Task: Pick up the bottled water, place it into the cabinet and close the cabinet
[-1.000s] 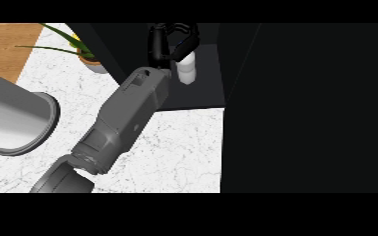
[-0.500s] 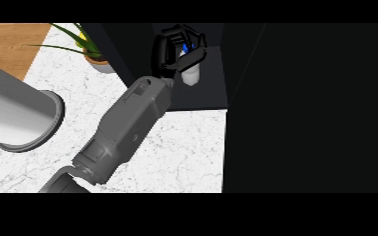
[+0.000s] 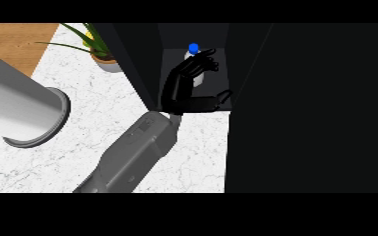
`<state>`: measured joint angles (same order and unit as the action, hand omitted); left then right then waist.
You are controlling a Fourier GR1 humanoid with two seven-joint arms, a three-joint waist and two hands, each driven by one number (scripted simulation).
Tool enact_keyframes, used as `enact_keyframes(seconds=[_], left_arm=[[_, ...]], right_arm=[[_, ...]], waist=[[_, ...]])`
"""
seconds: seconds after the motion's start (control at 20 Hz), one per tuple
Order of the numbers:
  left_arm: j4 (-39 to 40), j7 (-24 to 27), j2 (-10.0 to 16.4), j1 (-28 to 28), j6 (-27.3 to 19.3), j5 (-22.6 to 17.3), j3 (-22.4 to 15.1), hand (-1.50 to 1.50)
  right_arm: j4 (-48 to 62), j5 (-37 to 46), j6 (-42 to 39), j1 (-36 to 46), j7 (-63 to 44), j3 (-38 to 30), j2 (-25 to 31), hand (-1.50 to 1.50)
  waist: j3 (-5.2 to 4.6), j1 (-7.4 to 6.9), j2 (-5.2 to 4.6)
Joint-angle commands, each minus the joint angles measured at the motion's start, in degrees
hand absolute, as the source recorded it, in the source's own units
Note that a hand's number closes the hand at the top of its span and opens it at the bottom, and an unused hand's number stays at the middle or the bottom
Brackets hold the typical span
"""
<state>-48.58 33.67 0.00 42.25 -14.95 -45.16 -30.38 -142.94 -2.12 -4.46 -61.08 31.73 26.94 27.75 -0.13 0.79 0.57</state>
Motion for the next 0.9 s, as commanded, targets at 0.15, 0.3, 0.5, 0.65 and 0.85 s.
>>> enact_keyframes(seconds=[0.15,0.3,0.5,0.65,0.85], left_arm=[[-17.3,-1.2,3.1,-18.6,-2.2,1.6,-8.5,-1.5],[-26.7,-1.1,9.1,-25.1,-4.5,1.8,-8.1,-1.5],[-36.2,0.1,14.9,-35.2,-5.6,2.2,-9.3,-1.5],[-41.8,3.0,19.9,-42.8,-0.9,1.0,-9.7,-1.5],[-44.2,6.0,26.8,-47.8,5.0,1.2,-9.1,-1.5]], right_arm=[[-9.1,4.8,3.0,-3.6,-3.1,2.7,1.2,-1.5],[-6.7,3.7,3.8,-2.7,-0.8,1.0,1.0,-1.5],[-8.7,8.6,4.5,-4.6,-1.8,5.0,2.7,-1.5],[-7.8,8.0,-0.1,-2.6,-2.3,3.5,9.0,1.5],[-6.7,12.9,-3.9,3.1,-0.9,2.7,15.0,1.5]], waist=[[-0.01,-2.38,0.59],[0.07,-2.76,0.53],[-0.04,-2.49,0.4],[-0.08,-3.69,0.31],[-0.24,-4.15,0.55]])
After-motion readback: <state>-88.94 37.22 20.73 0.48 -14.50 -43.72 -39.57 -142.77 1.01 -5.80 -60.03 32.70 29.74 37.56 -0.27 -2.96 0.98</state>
